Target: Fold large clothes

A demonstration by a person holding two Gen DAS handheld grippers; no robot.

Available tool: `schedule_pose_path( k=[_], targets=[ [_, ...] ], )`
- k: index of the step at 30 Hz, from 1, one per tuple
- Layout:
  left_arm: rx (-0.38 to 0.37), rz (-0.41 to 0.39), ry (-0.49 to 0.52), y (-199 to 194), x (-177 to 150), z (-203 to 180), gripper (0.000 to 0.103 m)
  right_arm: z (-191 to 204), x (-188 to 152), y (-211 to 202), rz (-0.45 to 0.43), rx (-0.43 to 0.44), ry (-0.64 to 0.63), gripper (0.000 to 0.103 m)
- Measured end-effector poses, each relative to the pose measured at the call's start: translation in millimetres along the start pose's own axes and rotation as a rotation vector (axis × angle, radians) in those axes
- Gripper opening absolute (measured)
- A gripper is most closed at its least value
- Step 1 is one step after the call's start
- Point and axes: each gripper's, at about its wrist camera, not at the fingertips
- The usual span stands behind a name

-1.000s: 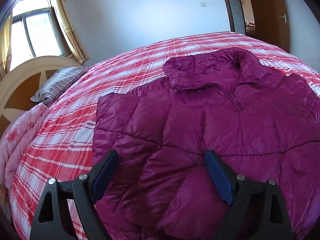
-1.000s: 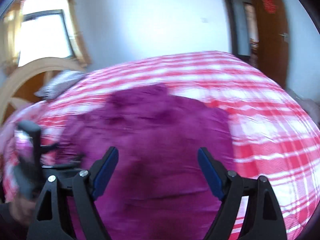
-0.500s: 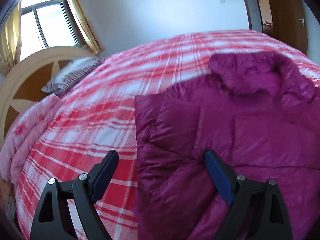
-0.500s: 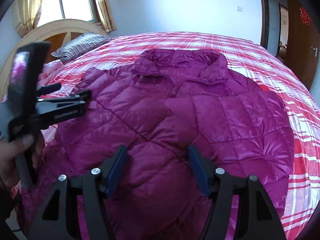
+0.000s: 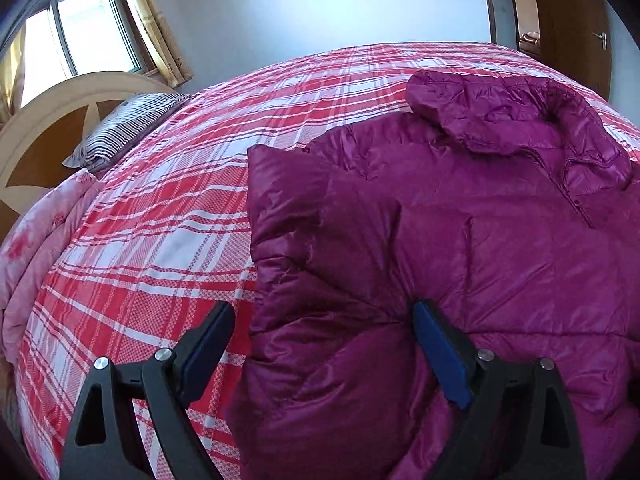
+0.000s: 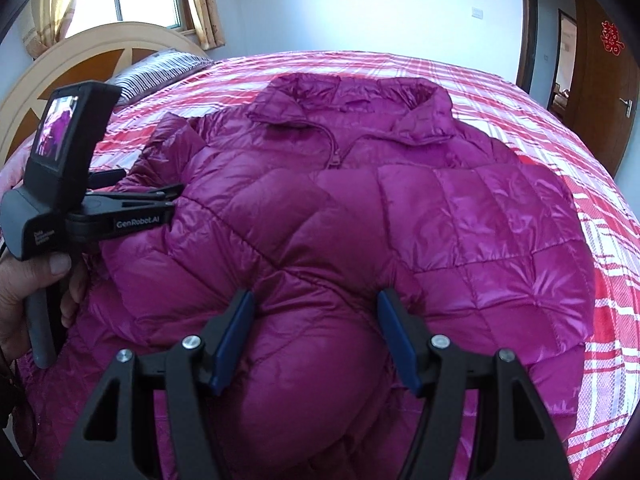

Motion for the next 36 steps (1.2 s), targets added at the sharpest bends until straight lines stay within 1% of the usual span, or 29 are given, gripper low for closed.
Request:
schedule_pose_path(
  k=[8,23,27,29,30,33,36],
  targets=[
    [-0.012,0.011,-0.009,2,1,3,0.092,5,0,4,0.019,-0.037,-0.02,0.067],
    [-0.013,0.009,-0.024,5,-1,5,0.095,6,1,8,0.034,-0.056,-0.031,0.069],
    [-0.01,0.006,-0.025,4,-1,5,0.095,10,4,9,0.057,-0.073,-0.06,0.069],
    [-0.007,0.004,-0.024,4,-1,6,0.095,10,11,1,0.074,-0.073,-0.076,0.069],
    [-0.007,0.002,-0.025,4,-1,6,0.095,10,14,-6,0.061,-0.079,-0.067,0.067],
    [-0.008,0.0,-0.028,3,-2,6,0.095,11,29,-41,-0.056,-0.095,-0.045,0.066],
    [-0.007,-0.002,-0.027,3,-2,6,0.095,25,45,-54,-0.102,-0.068,-0.072,0.066]
  ],
)
Point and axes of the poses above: each gripper's, at about its wrist camera, not at the fingertips, and y roughly the way its jaws point, z to its left, x to its top, and after that the axes turned 3 degrees about -y, right-handed
